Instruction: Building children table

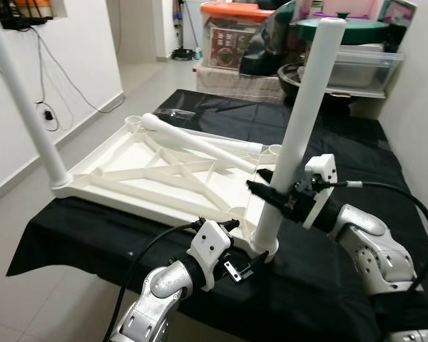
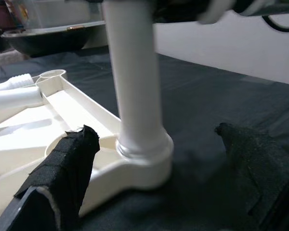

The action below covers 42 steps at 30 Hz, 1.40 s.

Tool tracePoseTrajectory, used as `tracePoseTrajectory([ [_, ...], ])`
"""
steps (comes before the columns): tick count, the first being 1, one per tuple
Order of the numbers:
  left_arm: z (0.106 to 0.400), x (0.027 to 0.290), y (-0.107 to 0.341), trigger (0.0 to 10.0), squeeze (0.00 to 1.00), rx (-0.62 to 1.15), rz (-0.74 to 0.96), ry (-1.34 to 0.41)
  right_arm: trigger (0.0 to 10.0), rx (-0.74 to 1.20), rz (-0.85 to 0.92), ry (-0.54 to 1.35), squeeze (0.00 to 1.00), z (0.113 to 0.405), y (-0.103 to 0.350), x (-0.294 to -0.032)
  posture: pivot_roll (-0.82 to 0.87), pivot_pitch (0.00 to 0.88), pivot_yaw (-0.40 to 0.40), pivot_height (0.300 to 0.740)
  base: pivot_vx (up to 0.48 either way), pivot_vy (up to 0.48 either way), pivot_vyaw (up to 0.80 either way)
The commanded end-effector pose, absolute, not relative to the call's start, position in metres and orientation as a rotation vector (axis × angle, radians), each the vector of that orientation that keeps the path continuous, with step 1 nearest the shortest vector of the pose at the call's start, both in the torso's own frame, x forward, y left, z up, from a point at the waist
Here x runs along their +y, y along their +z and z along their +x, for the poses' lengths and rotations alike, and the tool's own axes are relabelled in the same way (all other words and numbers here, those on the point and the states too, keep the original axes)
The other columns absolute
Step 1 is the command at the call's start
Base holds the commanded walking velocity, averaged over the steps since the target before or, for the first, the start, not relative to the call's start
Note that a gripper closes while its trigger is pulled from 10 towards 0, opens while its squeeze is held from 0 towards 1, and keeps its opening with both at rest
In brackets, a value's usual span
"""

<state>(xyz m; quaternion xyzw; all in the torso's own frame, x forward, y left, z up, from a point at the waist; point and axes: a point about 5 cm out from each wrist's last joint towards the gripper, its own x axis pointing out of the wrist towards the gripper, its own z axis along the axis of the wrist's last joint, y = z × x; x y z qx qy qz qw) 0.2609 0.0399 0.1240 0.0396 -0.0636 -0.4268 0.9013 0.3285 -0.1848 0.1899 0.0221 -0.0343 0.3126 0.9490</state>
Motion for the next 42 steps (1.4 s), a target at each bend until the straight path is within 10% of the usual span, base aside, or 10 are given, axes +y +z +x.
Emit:
tracePoseTrajectory([
  [1,0.261,0.041,0.124,10.0,0.0,-0.135,0.091,-0.883,0.0,-0.01,0.07,0.406,0.0,0.336,0.176,-0.209,0.07,0.0,-0.058,0.74,0.0,0.0,0.0],
  [5,0.261,0.041,0.124,10.0,0.0,-0.134,0.09,-0.883,0.0,0.062,0.155,-0.381,0.0,0.333,0.156,-0.265,0.06,0.0,-0.048,0.74,0.0,0.0,0.0],
  [16,0.261,0.042,0.124,10.0,0.0,-0.134,0.092,-0.882,0.0,0.075,0.2,-0.806,0.0,0.304,0.145,-0.259,0.07,0.0,-0.054,0.74,0.0,0.0,0.0],
  [17,0.261,0.042,0.124,10.0,0.0,-0.134,0.092,-0.881,8.6,0.033,0.2,-0.772,0.0,0.309,0.15,-0.25,0.07,0.0,-0.054,0.74,0.0,0.0,0.0],
  [19,0.261,0.042,0.125,10.0,0.0,-0.134,0.093,-0.88,10.0,-0.018,0.203,-0.729,0.0,0.313,0.156,-0.244,0.07,0.0,-0.053,0.74,0.0,0.0,0.0],
  [20,0.261,0.042,0.125,10.0,0.0,-0.133,0.093,-0.88,10.0,-0.084,0.226,-0.657,1.0,0.32,0.164,-0.236,0.07,0.0,-0.053,0.74,0.0,0.0,0.0],
  [22,0.261,0.042,0.125,10.0,0.0,-0.133,0.093,-0.881,10.0,-0.177,0.215,-0.55,1.0,0.327,0.175,-0.23,0.07,0.0,-0.053,0.74,0.0,0.0,0.0],
  [23,0.261,0.042,0.125,10.0,0.0,-0.133,0.093,-0.881,10.0,-0.215,0.214,-0.488,0.0,0.33,0.179,-0.23,0.07,0.0,-0.053,0.74,0.0,0.0,0.0],
  [35,0.263,0.041,0.125,10.0,0.0,-0.134,0.094,-0.881,10.0,-0.208,0.312,0.174,0.0,0.33,0.191,-0.231,0.07,0.0,-0.052,0.74,0.0,0.0,0.0],
  [42,0.262,0.041,0.124,10.0,0.0,-0.136,0.097,-0.882,10.0,-0.078,0.208,0.895,0.0,0.291,0.194,-0.206,0.08,0.0,-0.057,0.74,0.0,0.0,0.0],
])
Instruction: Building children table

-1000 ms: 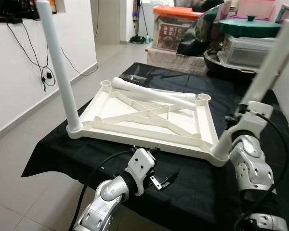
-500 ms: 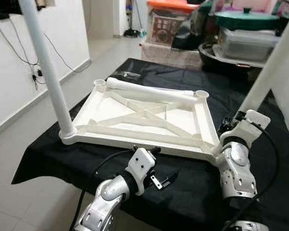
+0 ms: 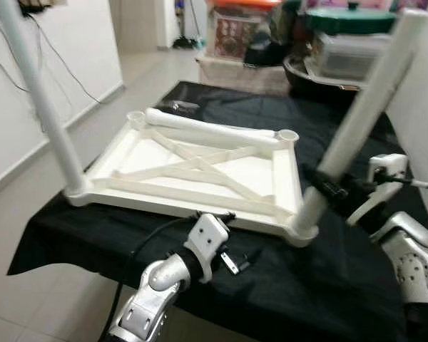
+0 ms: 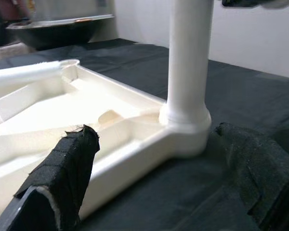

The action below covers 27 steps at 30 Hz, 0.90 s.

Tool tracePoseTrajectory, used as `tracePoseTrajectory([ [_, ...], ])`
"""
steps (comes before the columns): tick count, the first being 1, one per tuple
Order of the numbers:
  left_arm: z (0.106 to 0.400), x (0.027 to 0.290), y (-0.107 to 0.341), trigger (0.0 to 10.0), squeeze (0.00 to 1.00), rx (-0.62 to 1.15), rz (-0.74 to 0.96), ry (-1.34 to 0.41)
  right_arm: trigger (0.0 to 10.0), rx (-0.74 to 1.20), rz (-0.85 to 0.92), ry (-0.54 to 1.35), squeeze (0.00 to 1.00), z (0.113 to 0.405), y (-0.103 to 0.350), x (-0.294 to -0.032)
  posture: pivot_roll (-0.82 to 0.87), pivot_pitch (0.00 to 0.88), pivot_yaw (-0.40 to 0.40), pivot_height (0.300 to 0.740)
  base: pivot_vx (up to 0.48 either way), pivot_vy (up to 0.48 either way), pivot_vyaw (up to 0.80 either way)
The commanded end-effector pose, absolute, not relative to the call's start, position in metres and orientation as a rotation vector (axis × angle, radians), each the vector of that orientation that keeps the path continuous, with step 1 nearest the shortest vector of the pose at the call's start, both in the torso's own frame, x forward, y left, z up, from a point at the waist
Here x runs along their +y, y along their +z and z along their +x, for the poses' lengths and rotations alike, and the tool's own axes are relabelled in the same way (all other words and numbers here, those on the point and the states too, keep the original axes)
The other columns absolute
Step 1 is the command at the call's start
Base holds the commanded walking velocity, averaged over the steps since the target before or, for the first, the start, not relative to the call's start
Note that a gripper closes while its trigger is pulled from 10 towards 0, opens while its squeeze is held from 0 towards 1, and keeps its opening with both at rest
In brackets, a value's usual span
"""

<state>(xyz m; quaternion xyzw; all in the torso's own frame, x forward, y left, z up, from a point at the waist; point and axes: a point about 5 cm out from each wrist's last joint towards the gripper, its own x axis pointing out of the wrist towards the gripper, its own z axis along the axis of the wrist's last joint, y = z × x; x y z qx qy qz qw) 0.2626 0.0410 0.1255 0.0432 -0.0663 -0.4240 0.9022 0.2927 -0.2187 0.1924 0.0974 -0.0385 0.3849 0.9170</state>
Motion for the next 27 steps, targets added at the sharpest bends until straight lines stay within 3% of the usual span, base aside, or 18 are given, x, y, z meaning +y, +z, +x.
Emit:
tracePoseTrajectory([
  [1,0.262,0.041,0.124,10.0,0.0,-0.136,0.097,-0.882,10.0,-0.078,0.208,0.895,0.0,0.291,0.194,-0.206,0.08,0.0,-0.057,0.74,0.0,0.0,0.0],
  [7,0.262,0.041,0.124,10.0,0.0,-0.136,0.099,-0.882,10.0,-0.065,0.167,1.032,0.0,0.297,0.199,-0.194,0.08,0.0,-0.058,0.74,0.0,0.0,0.0],
  [8,0.262,0.04,0.123,10.0,0.0,-0.134,0.099,-0.884,6.8,-0.06,0.144,1.068,0.0,0.3,0.2,-0.185,0.08,0.0,-0.062,0.74,0.0,0.0,0.0],
  [10,0.262,0.04,0.123,10.0,0.0,-0.134,0.099,-0.885,6.8,-0.058,0.137,1.067,0.0,0.301,0.2,-0.183,0.08,0.0,-0.062,0.74,0.0,0.0,0.0],
  [11,0.261,0.04,0.122,10.0,0.0,-0.134,0.1,-0.885,0.0,-0.058,0.108,1.042,0.0,0.304,0.198,-0.181,0.08,0.0,-0.063,0.74,0.0,0.0,0.0],
  [15,0.261,0.04,0.122,10.0,0.0,-0.134,0.101,-0.885,0.0,-0.052,0.067,0.863,0.0,0.317,0.191,-0.186,0.09,0.0,-0.064,0.74,0.0,0.0,0.0],
  [19,0.26,0.041,0.122,10.0,0.0,-0.133,0.1,-0.889,0.0,-0.03,0.081,0.62,0.0,0.329,0.182,-0.201,0.08,0.0,-0.06,0.74,0.0,0.0,0.0],
  [20,0.26,0.041,0.122,10.0,0.0,-0.133,0.1,-0.891,0.0,-0.022,0.093,0.463,0.0,0.335,0.179,-0.214,0.08,0.0,-0.06,0.74,0.0,0.0,0.0],
  [23,0.26,0.041,0.122,10.0,0.0,-0.132,0.1,-0.892,0.0,-0.017,0.1,0.363,0.0,0.339,0.177,-0.224,0.08,0.0,-0.06,0.74,0.0,0.0,0.0],
  [25,0.26,0.04,0.121,10.0,0.0,-0.13,0.101,-0.897,0.0,0.031,0.108,-0.066,0.0,0.343,0.168,-0.262,0.07,0.0,-0.054,0.74,0.0,0.0,0.0],
  [26,0.26,0.04,0.121,10.0,0.0,-0.13,0.101,-0.897,0.0,0.031,0.108,-0.066,0.0,0.343,0.168,-0.262,0.07,0.0,-0.054,0.74,0.0,0.0,0.0],
  [27,0.26,0.04,0.121,10.0,0.0,-0.129,0.101,-0.898,0.0,0.049,0.102,-0.24,0.0,0.34,0.164,-0.278,0.07,0.0,-0.054,0.74,0.0,0.0,0.0],
])
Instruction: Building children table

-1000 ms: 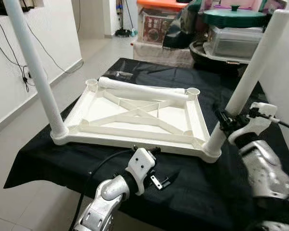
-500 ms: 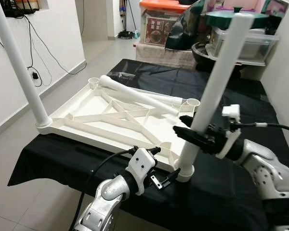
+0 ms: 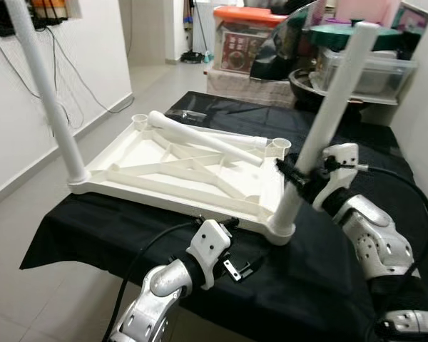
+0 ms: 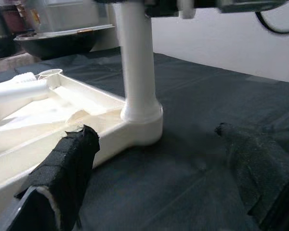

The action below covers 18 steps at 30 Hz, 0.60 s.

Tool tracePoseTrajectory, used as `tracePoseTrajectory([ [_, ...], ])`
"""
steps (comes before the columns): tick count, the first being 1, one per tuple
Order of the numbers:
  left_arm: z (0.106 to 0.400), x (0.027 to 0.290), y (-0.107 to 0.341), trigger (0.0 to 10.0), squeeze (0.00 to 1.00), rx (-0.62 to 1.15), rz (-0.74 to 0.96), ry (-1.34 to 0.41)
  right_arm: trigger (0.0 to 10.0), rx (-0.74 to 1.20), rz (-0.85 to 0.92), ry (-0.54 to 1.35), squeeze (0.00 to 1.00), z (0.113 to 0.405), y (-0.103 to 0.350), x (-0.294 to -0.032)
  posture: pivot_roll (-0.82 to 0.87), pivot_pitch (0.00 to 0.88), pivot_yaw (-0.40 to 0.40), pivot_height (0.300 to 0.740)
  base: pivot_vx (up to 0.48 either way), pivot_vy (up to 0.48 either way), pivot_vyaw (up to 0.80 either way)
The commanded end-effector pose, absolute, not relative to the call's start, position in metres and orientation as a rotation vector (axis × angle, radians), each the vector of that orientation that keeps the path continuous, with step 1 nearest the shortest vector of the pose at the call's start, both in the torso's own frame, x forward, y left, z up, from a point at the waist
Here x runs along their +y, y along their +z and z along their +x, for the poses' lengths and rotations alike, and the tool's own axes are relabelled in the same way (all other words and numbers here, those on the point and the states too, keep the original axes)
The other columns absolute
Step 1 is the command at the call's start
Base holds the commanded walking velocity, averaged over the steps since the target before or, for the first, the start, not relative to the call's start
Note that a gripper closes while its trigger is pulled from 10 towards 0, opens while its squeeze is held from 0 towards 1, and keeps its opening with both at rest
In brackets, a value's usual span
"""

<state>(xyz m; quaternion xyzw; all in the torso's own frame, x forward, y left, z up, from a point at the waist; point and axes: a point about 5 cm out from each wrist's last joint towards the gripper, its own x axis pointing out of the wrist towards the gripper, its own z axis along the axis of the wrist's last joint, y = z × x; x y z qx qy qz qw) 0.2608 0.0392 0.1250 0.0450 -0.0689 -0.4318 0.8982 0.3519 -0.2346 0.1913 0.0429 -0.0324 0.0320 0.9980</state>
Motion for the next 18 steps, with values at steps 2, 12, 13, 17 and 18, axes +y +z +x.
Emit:
tracePoseTrajectory([
  [2,0.26,0.04,0.121,10.0,0.0,-0.129,0.101,-0.9,0.0,0.065,0.113,-0.424,0.0,0.334,0.16,-0.294,0.07,0.0,-0.055,0.74,0.0,0.0,0.0],
  [12,0.261,0.04,0.122,10.0,0.0,-0.131,0.102,-0.894,10.0,0.043,0.204,-0.933,0.0,0.315,0.155,-0.308,0.07,0.0,-0.056,0.74,0.0,0.0,0.0],
  [13,0.261,0.04,0.122,10.0,0.0,-0.131,0.102,-0.894,10.0,0.043,0.204,-0.933,0.0,0.315,0.155,-0.308,0.07,0.0,-0.056,0.74,0.0,0.0,0.0],
  [17,0.261,0.04,0.122,10.0,0.0,-0.131,0.1,-0.888,10.0,-0.104,0.225,-0.578,1.0,0.344,0.167,-0.269,0.07,0.0,-0.059,0.74,0.0,0.0,0.0],
  [18,0.261,0.04,0.122,10.0,0.0,-0.131,0.1,-0.887,10.0,-0.126,0.223,-0.529,1.0,0.346,0.169,-0.265,0.07,0.0,-0.059,0.74,0.0,0.0,0.0],
])
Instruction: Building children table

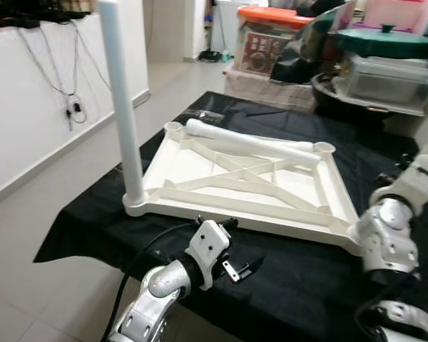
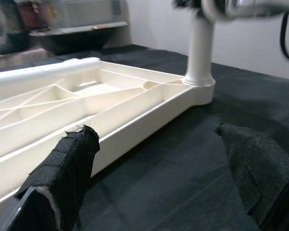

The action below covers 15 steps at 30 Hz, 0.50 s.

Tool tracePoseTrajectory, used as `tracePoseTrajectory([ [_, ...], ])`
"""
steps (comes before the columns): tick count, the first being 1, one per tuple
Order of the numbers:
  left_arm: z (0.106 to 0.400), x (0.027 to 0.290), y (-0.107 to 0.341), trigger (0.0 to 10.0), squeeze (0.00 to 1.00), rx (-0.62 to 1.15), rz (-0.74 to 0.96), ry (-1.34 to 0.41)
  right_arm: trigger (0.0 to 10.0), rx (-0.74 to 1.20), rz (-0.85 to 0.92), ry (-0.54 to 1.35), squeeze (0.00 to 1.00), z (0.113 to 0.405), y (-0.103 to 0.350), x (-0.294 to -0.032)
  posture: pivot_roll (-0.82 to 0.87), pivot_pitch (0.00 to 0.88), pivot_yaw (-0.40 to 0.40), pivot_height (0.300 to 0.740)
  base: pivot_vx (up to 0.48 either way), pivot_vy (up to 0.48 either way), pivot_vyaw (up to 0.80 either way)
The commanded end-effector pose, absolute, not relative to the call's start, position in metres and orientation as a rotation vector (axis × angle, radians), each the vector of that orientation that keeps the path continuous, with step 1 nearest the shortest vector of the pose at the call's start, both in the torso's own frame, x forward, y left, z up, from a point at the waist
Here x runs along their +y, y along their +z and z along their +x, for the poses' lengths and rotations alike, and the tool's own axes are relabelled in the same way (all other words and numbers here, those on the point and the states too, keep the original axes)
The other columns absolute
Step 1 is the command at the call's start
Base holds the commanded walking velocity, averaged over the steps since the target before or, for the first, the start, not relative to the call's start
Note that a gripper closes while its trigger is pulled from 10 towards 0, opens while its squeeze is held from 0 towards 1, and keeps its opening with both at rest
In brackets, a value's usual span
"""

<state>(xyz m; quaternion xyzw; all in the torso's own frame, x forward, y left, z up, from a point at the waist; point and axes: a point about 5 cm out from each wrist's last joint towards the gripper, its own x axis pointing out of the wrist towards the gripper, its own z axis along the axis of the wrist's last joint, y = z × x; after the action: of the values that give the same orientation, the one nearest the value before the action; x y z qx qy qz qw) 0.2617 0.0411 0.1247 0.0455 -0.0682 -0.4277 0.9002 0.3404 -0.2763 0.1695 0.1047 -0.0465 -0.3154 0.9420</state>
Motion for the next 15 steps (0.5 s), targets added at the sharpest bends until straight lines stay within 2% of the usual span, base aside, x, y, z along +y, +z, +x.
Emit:
tracePoseTrajectory([
  [1,0.261,0.04,0.122,10.0,0.0,-0.131,0.1,-0.887,10.0,-0.126,0.223,-0.529,1.0,0.346,0.169,-0.265,0.07,0.0,-0.059,0.74,0.0,0.0,0.0],
  [2,0.261,0.04,0.122,10.0,0.0,-0.131,0.1,-0.885,10.0,-0.156,0.203,-0.481,0.86,0.346,0.173,-0.263,0.07,0.0,-0.059,0.74,0.0,0.0,0.0],
  [3,0.261,0.04,0.122,10.0,0.0,-0.131,0.099,-0.884,10.0,-0.18,0.247,-0.371,0.0,0.348,0.176,-0.261,0.07,0.0,-0.059,0.74,0.0,0.0,0.0],
  [6,0.261,0.04,0.122,10.0,0.0,-0.132,0.099,-0.883,10.0,-0.205,0.263,-0.267,0.0,0.348,0.18,-0.259,0.07,0.0,-0.062,0.74,0.0,0.0,0.0],
  [8,0.262,0.04,0.122,10.0,0.0,-0.132,0.098,-0.884,10.0,-0.203,0.301,0.086,0.0,0.343,0.189,-0.25,0.07,0.0,-0.058,0.74,0.0,0.0,0.0],
  [9,0.262,0.04,0.122,10.0,0.0,-0.132,0.098,-0.884,10.0,-0.203,0.301,0.086,0.0,0.343,0.189,-0.25,0.07,0.0,-0.058,0.74,0.0,0.0,0.0],
  [10,0.263,0.041,0.122,10.0,0.0,-0.132,0.099,-0.885,10.0,-0.177,0.304,0.364,0.0,0.331,0.194,-0.241,0.07,0.0,-0.055,0.74,0.0,0.0,0.0],
  [11,0.263,0.04,0.122,10.0,0.0,-0.131,0.099,-0.886,10.0,-0.164,0.297,0.469,0.0,0.325,0.196,-0.237,0.07,0.0,-0.055,0.74,0.0,0.0,0.0],
  [12,0.263,0.04,0.122,10.0,0.0,-0.131,0.099,-0.886,10.0,-0.164,0.297,0.469,0.0,0.325,0.196,-0.237,0.07,0.0,-0.055,0.74,0.0,0.0,0.0],
  [15,0.263,0.04,0.123,10.0,0.0,-0.134,0.1,-0.884,10.0,-0.117,0.24,0.76,0.0,0.307,0.196,-0.225,0.07,0.0,-0.06,0.74,0.0,0.0,0.0],
])
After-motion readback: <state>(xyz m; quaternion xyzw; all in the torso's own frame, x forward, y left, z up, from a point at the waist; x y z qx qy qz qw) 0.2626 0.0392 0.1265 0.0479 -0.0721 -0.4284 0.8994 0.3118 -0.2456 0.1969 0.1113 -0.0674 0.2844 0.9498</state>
